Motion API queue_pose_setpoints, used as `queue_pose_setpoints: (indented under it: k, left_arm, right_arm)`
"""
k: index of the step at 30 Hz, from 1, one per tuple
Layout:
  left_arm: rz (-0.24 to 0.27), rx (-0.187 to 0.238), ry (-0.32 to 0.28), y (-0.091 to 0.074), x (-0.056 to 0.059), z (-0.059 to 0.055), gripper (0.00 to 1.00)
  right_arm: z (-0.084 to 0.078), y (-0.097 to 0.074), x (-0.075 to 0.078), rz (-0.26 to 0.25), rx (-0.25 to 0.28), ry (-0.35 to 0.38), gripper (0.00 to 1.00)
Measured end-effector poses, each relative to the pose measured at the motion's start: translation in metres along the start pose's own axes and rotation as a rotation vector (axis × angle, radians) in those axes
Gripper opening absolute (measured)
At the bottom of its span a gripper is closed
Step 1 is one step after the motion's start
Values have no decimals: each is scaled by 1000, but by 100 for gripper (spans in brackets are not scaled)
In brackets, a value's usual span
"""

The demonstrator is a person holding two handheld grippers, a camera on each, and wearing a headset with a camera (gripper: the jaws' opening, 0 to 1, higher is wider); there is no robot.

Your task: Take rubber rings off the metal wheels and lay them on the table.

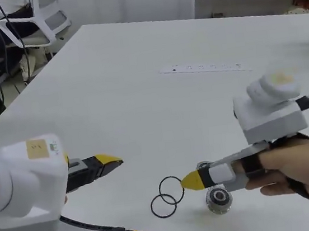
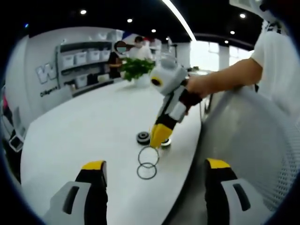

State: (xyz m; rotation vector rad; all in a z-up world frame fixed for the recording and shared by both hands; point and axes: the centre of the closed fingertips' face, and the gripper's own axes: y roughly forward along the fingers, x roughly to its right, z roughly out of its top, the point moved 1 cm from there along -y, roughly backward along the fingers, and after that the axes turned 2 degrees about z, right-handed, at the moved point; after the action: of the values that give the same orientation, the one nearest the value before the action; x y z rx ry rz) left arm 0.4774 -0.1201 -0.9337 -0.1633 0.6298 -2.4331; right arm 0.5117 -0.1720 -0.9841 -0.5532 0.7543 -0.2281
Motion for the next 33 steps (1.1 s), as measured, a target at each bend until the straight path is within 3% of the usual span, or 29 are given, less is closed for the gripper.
queue_pose_setpoints:
  k: [2,4,11,15,22,33]
  left_arm:
    - [4,-13,9,0,-1,-2,86]
    - [6,-11,7,0,-2,-2,86]
    - [11,-10,-11,0,-4,-3,85]
    - [10,-12,-10,0,-4,-4,85]
    - [13,-11,-13,1,-5,-4,85]
    - [6,-24,-12,1,-4,-6,84]
  right_arm:
    - [-11,4,4,-2,-40,5,0]
    - [-14,4,8,-25,-63,-39,0]
    - [-7,4,14,-49,-21,-16,0]
    - [-8,5,16,-56,-24,-22,0]
    - [-10,6,21,-80,-34,-60,0]
    - [-5,-1,26,-120,-29,-131,8]
